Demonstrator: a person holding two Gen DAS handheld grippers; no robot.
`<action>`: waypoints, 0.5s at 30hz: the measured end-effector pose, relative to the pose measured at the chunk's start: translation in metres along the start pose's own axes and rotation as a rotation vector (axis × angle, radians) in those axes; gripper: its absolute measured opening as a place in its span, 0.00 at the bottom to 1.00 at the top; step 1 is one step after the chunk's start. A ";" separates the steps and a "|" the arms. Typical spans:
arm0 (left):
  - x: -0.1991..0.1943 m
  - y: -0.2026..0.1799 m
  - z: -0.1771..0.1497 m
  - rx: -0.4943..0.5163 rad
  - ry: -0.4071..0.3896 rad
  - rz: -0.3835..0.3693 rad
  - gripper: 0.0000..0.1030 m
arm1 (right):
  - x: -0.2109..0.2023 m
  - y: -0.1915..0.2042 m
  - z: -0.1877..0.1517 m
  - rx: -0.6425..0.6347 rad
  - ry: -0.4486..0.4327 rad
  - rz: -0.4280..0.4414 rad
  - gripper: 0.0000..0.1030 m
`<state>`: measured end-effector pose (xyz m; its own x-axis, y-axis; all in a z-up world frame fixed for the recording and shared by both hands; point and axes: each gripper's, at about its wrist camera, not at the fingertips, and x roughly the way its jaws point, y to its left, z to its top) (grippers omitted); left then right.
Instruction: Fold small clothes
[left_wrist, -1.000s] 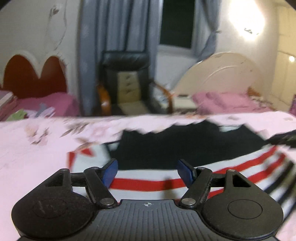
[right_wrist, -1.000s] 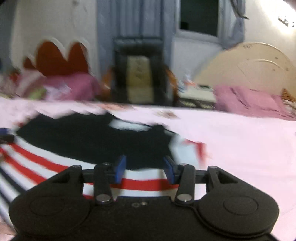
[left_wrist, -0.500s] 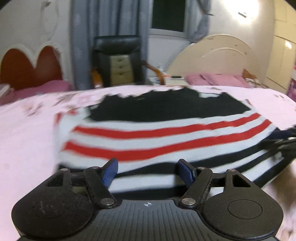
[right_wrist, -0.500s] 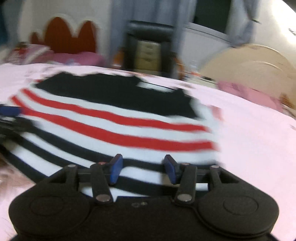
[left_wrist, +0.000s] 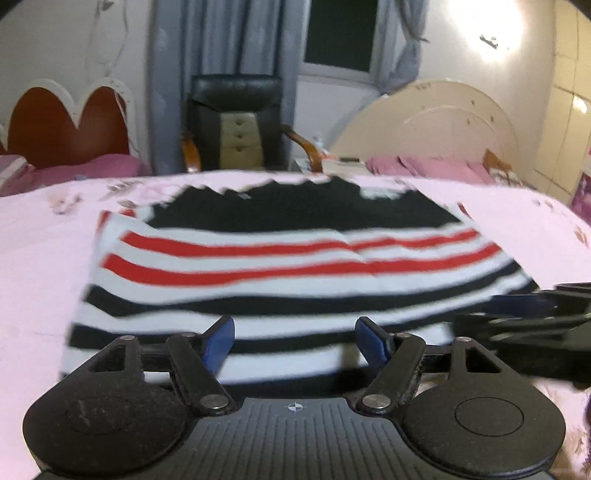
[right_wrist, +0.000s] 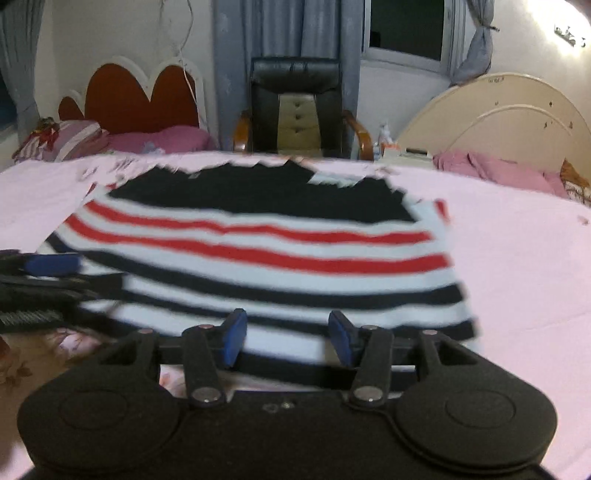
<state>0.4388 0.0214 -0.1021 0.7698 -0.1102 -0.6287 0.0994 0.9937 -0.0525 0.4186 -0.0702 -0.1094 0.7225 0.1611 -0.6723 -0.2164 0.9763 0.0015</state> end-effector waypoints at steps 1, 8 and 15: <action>0.002 -0.003 -0.003 0.009 0.011 0.009 0.70 | 0.002 0.007 -0.004 -0.004 0.010 -0.013 0.47; -0.008 0.046 -0.025 -0.035 0.036 0.090 0.70 | 0.001 -0.037 -0.023 0.067 0.066 -0.149 0.47; -0.014 0.068 -0.030 -0.050 0.037 0.110 0.69 | -0.011 -0.088 -0.042 0.142 0.084 -0.193 0.56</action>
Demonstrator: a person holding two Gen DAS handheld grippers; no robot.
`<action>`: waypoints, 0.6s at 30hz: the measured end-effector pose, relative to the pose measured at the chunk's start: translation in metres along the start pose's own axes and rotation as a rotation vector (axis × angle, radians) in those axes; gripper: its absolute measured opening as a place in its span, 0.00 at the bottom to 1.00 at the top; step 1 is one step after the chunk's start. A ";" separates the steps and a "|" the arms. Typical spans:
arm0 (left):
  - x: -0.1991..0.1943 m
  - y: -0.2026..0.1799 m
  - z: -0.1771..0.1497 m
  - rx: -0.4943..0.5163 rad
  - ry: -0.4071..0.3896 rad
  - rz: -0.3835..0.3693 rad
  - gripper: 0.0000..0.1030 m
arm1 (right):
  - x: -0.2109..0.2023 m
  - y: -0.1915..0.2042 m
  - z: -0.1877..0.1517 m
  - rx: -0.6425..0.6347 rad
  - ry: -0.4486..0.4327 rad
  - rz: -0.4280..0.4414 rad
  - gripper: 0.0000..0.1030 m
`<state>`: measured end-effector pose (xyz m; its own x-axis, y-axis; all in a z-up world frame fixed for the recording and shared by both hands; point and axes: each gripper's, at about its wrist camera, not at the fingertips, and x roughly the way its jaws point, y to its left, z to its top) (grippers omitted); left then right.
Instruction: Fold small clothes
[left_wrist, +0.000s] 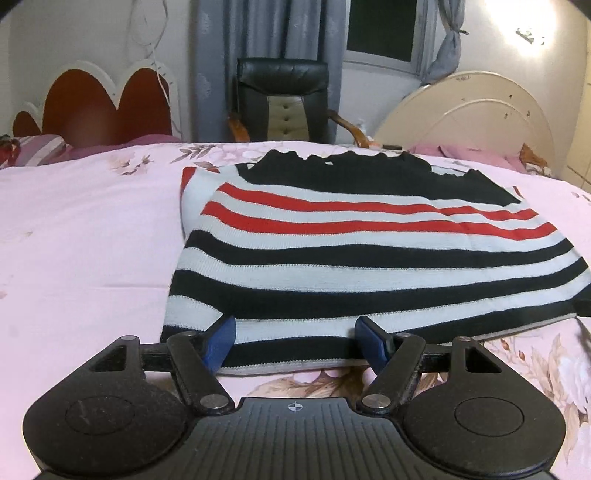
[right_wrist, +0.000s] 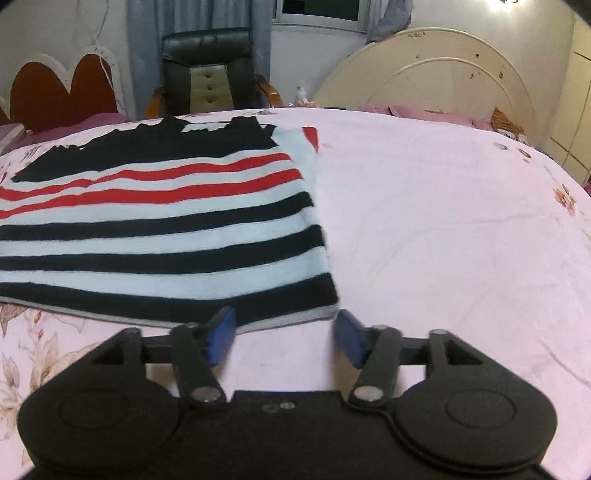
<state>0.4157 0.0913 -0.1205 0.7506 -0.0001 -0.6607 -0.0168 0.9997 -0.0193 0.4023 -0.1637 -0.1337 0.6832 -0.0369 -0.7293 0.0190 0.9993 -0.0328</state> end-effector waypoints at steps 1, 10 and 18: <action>0.000 0.000 0.001 -0.003 0.002 0.003 0.69 | -0.002 -0.003 0.002 0.019 0.001 0.011 0.54; 0.002 -0.004 0.002 0.007 0.019 0.021 0.70 | -0.018 -0.015 0.017 0.052 -0.123 0.016 0.28; 0.004 -0.005 0.002 0.014 0.021 0.023 0.70 | 0.009 -0.015 0.008 0.021 -0.018 -0.003 0.29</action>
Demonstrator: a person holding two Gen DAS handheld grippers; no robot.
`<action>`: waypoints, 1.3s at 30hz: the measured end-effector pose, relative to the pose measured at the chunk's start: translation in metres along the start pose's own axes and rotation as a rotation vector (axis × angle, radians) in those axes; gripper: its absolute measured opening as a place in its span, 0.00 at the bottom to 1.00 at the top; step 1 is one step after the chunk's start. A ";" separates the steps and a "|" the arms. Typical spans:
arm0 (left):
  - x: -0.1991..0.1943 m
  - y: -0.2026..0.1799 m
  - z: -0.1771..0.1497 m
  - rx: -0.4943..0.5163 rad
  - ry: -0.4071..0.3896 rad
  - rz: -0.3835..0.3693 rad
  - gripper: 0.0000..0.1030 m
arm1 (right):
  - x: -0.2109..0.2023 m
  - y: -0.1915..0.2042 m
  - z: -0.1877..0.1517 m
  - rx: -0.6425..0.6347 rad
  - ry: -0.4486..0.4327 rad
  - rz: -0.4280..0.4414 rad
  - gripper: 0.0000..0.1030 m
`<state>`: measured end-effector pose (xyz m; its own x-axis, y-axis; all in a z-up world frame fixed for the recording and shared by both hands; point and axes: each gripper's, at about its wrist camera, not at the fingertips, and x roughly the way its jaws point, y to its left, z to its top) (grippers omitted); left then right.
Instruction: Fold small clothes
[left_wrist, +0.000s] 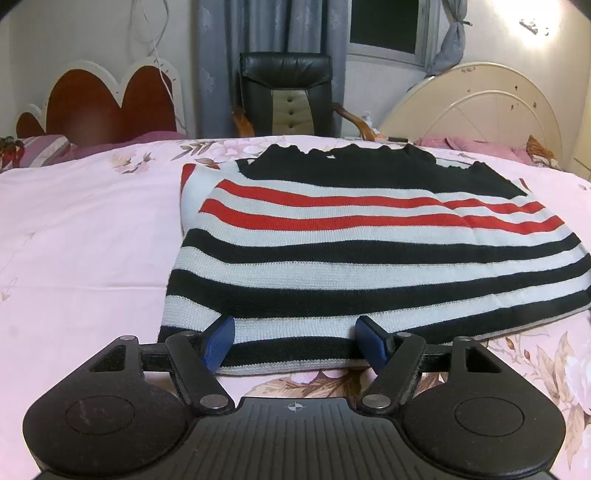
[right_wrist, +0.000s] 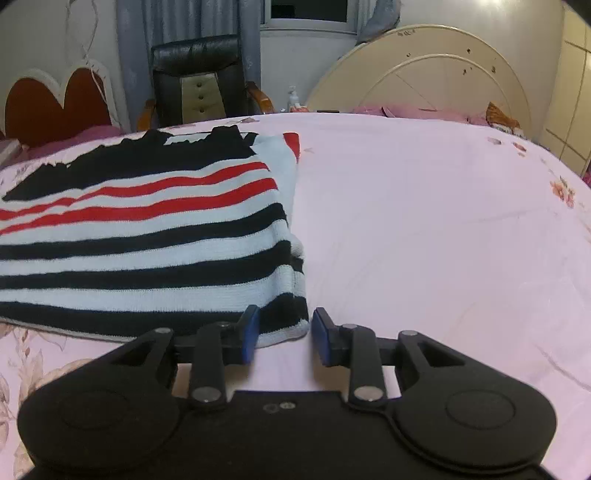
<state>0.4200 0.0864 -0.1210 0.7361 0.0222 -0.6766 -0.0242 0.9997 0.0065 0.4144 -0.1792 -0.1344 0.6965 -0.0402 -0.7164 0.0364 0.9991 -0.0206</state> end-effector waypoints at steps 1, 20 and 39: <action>0.000 0.000 0.000 -0.001 0.001 -0.001 0.70 | -0.001 0.001 0.002 0.001 0.006 -0.004 0.28; -0.025 0.020 -0.001 -0.127 -0.042 -0.078 0.71 | -0.023 0.010 0.002 -0.026 -0.048 0.037 0.31; -0.015 0.104 -0.070 -0.934 -0.084 -0.347 0.70 | -0.042 0.031 -0.007 0.008 -0.043 0.193 0.36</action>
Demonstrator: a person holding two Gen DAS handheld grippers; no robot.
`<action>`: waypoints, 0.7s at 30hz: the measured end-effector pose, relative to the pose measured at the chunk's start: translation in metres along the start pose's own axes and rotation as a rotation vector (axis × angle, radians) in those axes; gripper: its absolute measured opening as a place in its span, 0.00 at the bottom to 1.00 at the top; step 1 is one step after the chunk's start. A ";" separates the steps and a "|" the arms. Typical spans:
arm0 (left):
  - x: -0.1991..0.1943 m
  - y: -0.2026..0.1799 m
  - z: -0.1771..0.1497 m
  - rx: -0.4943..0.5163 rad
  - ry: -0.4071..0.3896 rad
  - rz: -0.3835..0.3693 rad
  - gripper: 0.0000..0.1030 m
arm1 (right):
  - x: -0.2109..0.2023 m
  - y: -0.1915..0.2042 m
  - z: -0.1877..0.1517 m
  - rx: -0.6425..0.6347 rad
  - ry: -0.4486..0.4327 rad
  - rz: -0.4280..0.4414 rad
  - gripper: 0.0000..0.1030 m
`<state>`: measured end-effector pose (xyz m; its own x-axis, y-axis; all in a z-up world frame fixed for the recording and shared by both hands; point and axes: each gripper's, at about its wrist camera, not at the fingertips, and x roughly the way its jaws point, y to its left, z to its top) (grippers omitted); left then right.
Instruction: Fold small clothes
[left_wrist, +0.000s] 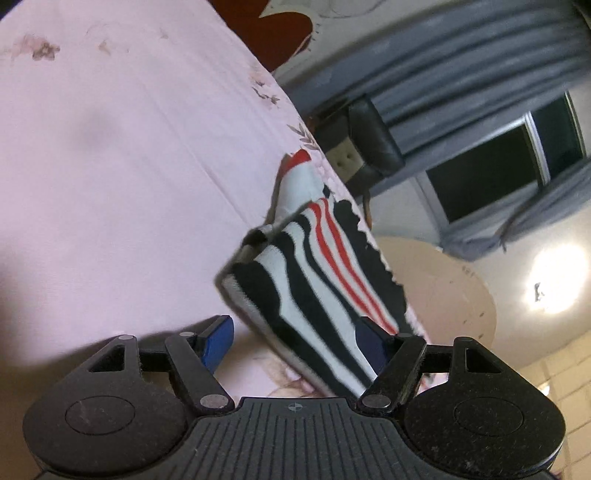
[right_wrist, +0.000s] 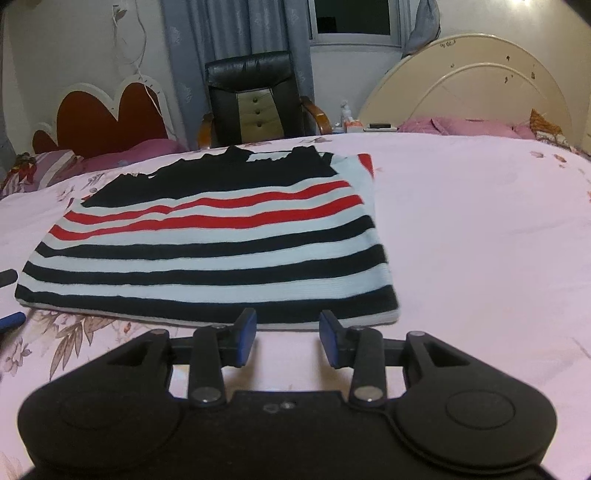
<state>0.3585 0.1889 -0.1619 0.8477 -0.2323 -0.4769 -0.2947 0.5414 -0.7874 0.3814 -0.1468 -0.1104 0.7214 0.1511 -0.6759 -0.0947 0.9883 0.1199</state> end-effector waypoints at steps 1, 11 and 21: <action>0.003 -0.002 -0.004 -0.019 -0.002 -0.009 0.70 | 0.001 0.001 0.000 0.009 -0.003 0.005 0.36; 0.041 -0.012 -0.019 -0.110 -0.119 -0.048 0.70 | 0.026 0.047 0.034 -0.010 -0.076 0.161 0.08; 0.068 0.006 -0.001 -0.174 -0.157 -0.046 0.18 | 0.088 0.081 0.067 -0.050 -0.070 0.194 0.06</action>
<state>0.4137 0.1752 -0.1993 0.9164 -0.1175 -0.3827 -0.3138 0.3830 -0.8688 0.4829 -0.0546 -0.1116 0.7323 0.3386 -0.5909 -0.2691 0.9409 0.2056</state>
